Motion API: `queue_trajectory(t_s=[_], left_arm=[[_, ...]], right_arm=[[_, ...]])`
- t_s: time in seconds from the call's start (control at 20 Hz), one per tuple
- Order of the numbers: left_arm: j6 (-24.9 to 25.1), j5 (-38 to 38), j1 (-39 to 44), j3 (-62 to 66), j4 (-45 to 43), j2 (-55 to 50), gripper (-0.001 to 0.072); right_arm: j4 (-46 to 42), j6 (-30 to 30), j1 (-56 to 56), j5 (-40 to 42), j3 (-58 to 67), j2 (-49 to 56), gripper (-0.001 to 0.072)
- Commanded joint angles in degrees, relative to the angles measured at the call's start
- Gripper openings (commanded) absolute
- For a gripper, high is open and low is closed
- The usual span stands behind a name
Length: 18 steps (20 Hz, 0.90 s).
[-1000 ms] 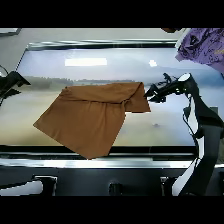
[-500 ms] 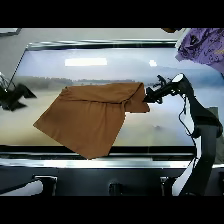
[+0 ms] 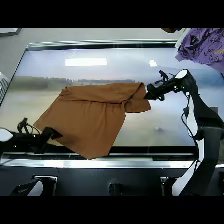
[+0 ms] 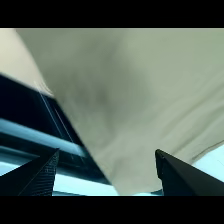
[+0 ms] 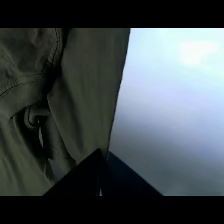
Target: Fold the clothes and pants, and hang the long-sleeved shirts on hangers.
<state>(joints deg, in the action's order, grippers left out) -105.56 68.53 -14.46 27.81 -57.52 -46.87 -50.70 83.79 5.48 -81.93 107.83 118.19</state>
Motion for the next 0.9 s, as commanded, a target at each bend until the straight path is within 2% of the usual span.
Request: queue_trajectory(t_s=[0.0,0.2,0.35,0.6,0.85], left_arm=[[-1.9,-1.5,3.1,-6.8,2.1,3.5,0.0709],[-8.2,-2.5,11.7,-7.1,2.1,3.1,0.0709],[-12.2,-7.5,20.5,-7.0,3.3,1.2,0.0709],[-12.5,-19.2,32.7,-7.0,12.9,-7.2,0.0709],[-12.5,-20.7,37.7,-7.0,14.7,-11.2,0.0709]], right_arm=[[0.0,0.0,0.0,-1.9,0.1,-0.7,0.0024],[0.0,0.7,0.0,-2.1,0.1,-1.4,0.0024],[0.0,1.1,0.0,-2.1,0.1,-1.9,0.0024],[0.0,1.5,0.0,-2.2,0.0,-2.8,0.0024],[-1.0,1.5,0.0,-2.2,0.1,-3.9,0.0024]])
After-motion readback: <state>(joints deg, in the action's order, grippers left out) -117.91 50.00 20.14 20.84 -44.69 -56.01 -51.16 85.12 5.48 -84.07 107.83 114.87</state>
